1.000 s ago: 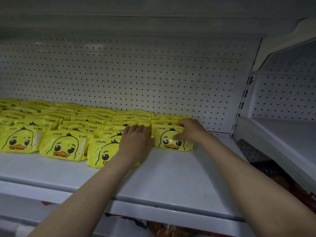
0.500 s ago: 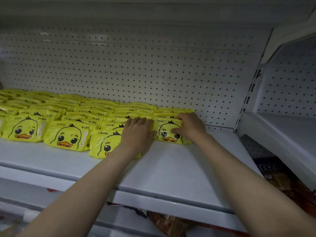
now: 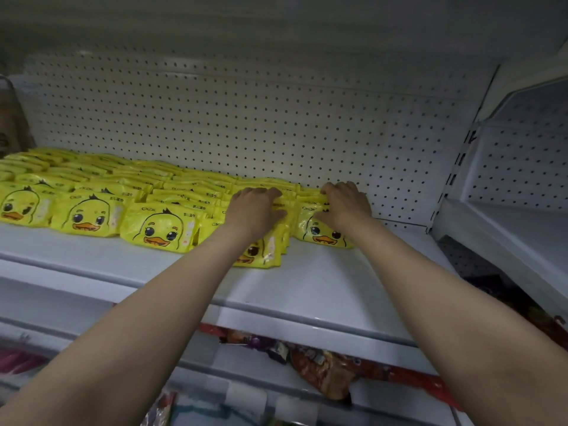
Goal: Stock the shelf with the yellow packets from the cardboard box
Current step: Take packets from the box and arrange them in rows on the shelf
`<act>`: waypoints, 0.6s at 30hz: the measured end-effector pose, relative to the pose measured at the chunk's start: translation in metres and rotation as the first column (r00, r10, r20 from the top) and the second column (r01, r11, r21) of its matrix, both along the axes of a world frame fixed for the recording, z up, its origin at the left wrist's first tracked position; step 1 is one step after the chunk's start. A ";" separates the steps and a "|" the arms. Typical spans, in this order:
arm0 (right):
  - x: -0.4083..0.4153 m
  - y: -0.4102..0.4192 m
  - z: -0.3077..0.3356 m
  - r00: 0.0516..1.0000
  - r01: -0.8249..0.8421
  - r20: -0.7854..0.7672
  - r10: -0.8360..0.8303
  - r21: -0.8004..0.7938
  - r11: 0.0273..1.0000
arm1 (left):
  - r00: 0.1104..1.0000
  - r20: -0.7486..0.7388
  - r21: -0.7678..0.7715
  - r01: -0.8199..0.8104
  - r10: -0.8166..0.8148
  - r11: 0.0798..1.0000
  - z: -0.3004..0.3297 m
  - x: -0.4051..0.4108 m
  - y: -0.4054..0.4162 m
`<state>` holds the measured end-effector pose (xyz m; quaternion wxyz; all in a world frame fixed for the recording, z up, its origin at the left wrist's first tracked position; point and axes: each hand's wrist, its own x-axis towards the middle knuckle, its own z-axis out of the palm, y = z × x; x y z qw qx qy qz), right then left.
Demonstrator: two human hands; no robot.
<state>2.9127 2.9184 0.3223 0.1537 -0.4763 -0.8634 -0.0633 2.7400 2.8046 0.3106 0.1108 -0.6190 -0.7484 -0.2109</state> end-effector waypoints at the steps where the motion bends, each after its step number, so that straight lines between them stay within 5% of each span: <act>1: -0.009 -0.009 0.007 1.000 -0.027 -0.010 0.026 -0.023 0.999 | 0.999 0.033 0.025 0.000 -0.001 1.000 0.006 -0.010 -0.010; 6: -0.071 -0.074 0.037 0.975 -0.186 -0.133 0.179 -0.045 0.982 | 0.990 0.136 0.123 -0.064 0.047 0.990 0.028 -0.074 -0.086; 18: -0.249 -0.307 0.047 0.821 -0.534 -0.196 0.536 0.071 0.843 | 0.938 -0.019 0.160 -0.338 0.345 0.927 0.032 -0.231 -0.360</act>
